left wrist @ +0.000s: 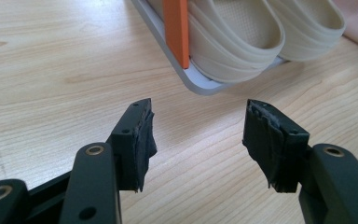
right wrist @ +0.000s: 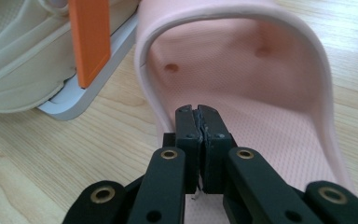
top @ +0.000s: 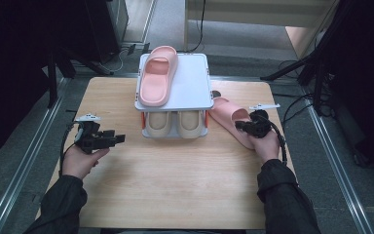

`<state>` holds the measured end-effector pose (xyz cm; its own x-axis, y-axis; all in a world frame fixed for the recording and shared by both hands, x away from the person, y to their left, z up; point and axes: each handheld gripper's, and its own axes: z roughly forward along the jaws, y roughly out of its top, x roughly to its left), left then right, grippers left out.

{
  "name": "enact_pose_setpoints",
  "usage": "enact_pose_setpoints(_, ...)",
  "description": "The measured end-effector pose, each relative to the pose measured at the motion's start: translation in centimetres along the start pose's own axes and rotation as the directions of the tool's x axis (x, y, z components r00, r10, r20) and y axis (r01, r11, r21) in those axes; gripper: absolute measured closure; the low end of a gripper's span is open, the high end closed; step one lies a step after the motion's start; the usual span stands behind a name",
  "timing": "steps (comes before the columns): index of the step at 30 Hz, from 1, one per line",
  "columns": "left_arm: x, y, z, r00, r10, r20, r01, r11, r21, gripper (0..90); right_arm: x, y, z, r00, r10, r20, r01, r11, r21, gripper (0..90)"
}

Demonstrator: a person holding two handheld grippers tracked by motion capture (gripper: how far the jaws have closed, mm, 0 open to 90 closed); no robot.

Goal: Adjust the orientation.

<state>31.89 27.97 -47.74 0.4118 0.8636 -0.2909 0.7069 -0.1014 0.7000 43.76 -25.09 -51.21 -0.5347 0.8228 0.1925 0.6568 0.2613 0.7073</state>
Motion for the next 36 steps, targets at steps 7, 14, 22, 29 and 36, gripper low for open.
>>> enact_pose_setpoints(7,0.1,-0.3,-0.5,1.0,-0.004,-0.001,0.004,0.9999,-0.01,41.8,1.2,0.4,0.6,1.0,-0.003,-0.009,0.003,1.0,0.019,88.5)
enact_pose_setpoints(14,0.2,-0.4,-0.5,1.0,-0.005,-0.001,0.005,1.0,-0.005,41.8,2.3,0.8,1.2,1.0,0.004,-0.008,-0.004,1.0,0.03,87.0)
enact_pose_setpoints(22,0.2,-0.4,0.0,1.0,-0.003,0.006,0.003,0.9999,0.014,41.7,2.8,1.0,1.7,0.9997,0.023,-0.009,-0.023,1.0,0.021,86.9)
enact_pose_setpoints(29,0.2,-0.3,0.2,0.9999,-0.003,0.016,0.002,0.9997,0.023,41.5,3.1,1.1,2.0,0.9994,0.035,-0.006,-0.035,0.999,0.019,82.9)
enact_pose_setpoints(36,0.4,0.5,0.5,0.9994,-0.015,0.031,0.015,0.9999,0.007,41.5,2.8,0.7,0.5,0.999,0.045,-0.006,-0.045,0.999,-0.003,76.2)
